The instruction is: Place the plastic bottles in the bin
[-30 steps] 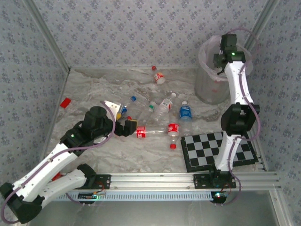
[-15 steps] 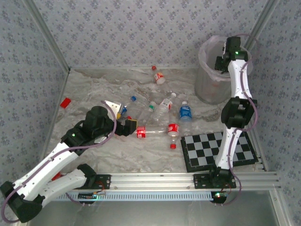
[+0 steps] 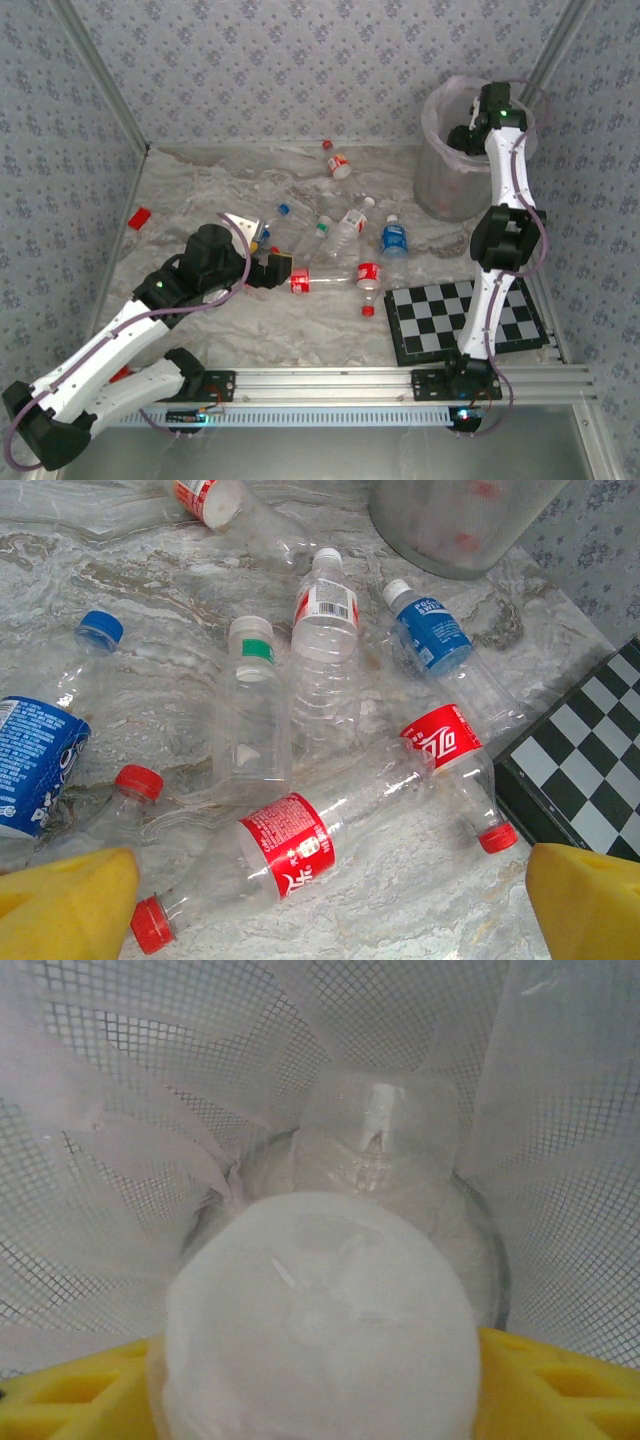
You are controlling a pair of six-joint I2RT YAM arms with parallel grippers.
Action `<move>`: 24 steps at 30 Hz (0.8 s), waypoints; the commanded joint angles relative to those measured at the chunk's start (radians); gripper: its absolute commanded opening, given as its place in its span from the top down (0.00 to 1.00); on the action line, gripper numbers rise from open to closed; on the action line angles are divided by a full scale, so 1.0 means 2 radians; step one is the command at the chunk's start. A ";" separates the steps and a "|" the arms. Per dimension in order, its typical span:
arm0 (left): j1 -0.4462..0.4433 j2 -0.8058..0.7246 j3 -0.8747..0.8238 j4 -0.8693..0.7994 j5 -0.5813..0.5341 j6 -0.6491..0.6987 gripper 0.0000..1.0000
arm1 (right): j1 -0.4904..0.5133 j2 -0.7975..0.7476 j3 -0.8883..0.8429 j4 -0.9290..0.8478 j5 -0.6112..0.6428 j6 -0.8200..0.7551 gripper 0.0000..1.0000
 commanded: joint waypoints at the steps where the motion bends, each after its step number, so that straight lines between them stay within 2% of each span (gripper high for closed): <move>1: -0.004 -0.007 0.006 -0.010 -0.009 -0.004 0.01 | -0.007 -0.020 0.019 -0.020 -0.004 0.003 0.22; 5: -0.004 -0.006 0.004 -0.010 -0.011 -0.004 0.01 | -0.012 -0.038 0.023 -0.023 -0.004 0.009 0.12; 7: -0.004 -0.006 0.004 -0.010 -0.012 -0.005 0.01 | -0.012 -0.049 0.026 -0.025 -0.001 0.010 0.01; 12: -0.004 0.002 0.009 -0.016 -0.013 -0.007 0.01 | -0.011 -0.080 0.028 -0.019 0.003 0.017 0.00; 19: -0.004 0.024 0.018 -0.032 -0.024 -0.001 0.01 | 0.012 -0.144 0.012 0.011 0.060 0.015 0.00; 22: -0.004 0.032 0.028 -0.059 -0.059 0.004 0.01 | 0.028 -0.178 -0.002 0.023 0.075 0.008 0.00; 24: -0.003 0.041 0.037 -0.089 -0.105 0.008 0.01 | 0.039 -0.201 -0.013 0.027 0.077 0.007 0.00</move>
